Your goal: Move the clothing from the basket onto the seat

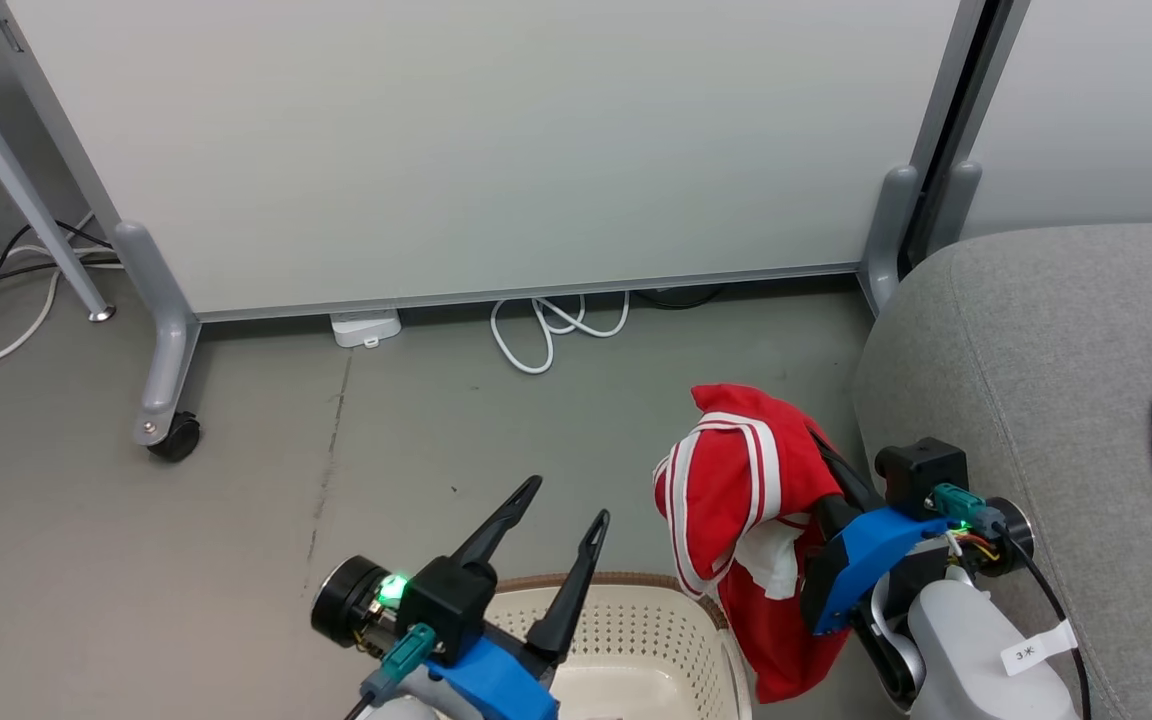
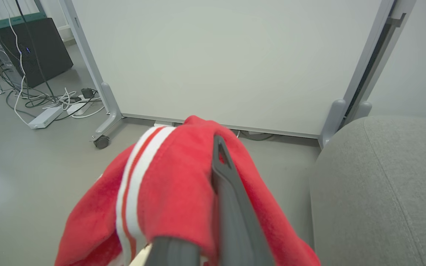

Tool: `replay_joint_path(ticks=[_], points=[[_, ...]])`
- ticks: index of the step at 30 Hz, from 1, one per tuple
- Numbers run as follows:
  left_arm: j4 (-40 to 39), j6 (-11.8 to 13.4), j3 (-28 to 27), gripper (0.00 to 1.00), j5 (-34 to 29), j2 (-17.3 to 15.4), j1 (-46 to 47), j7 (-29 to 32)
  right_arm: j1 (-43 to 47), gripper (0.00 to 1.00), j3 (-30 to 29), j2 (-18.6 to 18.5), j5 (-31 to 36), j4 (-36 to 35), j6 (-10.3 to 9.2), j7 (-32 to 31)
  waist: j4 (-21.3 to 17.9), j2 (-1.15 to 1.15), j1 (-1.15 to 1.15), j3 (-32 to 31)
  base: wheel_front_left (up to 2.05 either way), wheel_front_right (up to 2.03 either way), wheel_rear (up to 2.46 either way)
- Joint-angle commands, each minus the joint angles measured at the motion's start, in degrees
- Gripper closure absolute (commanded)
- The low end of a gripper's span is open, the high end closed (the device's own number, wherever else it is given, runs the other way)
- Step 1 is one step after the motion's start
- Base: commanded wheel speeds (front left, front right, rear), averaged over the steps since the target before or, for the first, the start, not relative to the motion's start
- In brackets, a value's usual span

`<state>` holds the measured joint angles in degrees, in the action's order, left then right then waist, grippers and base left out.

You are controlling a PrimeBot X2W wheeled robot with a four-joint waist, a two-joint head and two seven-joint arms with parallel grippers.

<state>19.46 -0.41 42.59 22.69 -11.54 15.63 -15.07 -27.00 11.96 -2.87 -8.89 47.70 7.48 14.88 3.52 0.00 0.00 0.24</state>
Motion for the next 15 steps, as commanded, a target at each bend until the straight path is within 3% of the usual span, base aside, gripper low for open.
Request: replay_joint_path(ticks=[1,15], points=[[-0.47,-0.27,-1.17,0.00,-0.75,-0.31,-1.16,-0.14,0.29,1.00,-0.16,-0.03,0.32,-0.22,0.03,0.36,0.00,0.00,0.00,-0.10,0.00,0.00,0.00],[-4.07,-3.94,-14.77,0.00,-7.87,2.62,-11.45,-0.14,0.66,1.00,-0.34,-0.03,0.26,-0.34,0.03,0.41,-0.60,0.00,0.00,-0.06,0.00,0.00,0.00]])
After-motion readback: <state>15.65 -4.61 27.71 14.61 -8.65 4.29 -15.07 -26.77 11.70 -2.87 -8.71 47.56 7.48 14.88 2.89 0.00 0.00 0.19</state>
